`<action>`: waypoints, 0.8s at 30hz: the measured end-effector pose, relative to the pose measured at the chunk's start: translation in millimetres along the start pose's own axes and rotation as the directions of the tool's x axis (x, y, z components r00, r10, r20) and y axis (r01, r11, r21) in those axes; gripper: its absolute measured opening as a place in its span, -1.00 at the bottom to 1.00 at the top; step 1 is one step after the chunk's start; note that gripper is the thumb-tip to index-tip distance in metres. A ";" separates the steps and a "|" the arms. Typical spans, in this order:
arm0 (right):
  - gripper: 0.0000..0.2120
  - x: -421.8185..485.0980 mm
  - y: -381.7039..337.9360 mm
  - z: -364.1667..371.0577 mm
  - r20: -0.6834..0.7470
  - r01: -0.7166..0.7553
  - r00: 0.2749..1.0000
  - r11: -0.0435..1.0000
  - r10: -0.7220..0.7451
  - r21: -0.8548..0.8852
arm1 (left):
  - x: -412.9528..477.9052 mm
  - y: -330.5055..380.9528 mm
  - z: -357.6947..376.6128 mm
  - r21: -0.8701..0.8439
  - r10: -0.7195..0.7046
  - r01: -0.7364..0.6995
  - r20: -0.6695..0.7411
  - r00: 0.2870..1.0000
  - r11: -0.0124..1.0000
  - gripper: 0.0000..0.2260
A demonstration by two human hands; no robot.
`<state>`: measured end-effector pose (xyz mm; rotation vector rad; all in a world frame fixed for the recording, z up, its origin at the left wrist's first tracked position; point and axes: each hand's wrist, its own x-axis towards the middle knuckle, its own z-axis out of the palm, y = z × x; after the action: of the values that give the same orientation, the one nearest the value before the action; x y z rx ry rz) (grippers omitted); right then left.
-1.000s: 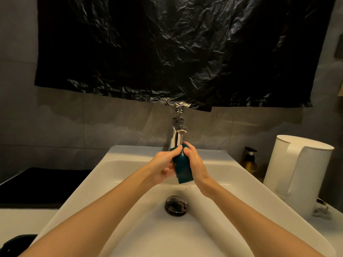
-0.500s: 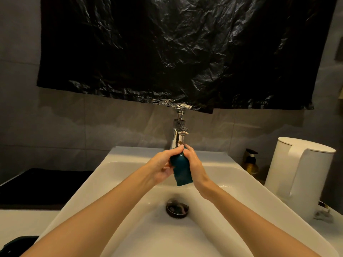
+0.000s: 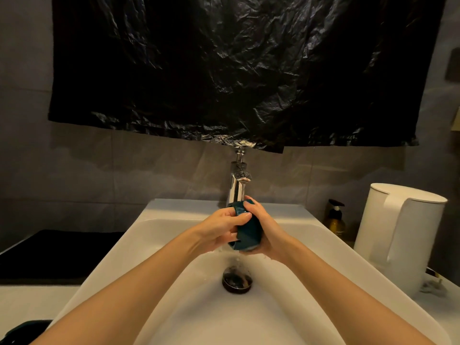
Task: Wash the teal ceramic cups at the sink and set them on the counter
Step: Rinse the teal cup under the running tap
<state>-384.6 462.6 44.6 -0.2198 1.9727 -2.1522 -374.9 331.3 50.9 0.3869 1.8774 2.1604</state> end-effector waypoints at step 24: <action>-0.47 -0.9 -3.7 -2.4 -0.056 -0.173 0.982 0.977 0.181 0.123 | -7.2 -5.7 -6.2 0.412 0.051 -0.110 0.154 0.987 0.904 -0.68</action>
<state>-384.6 465.4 48.1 0.0467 1.8150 -2.1759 -370.3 323.8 44.2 0.6910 2.2719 1.7052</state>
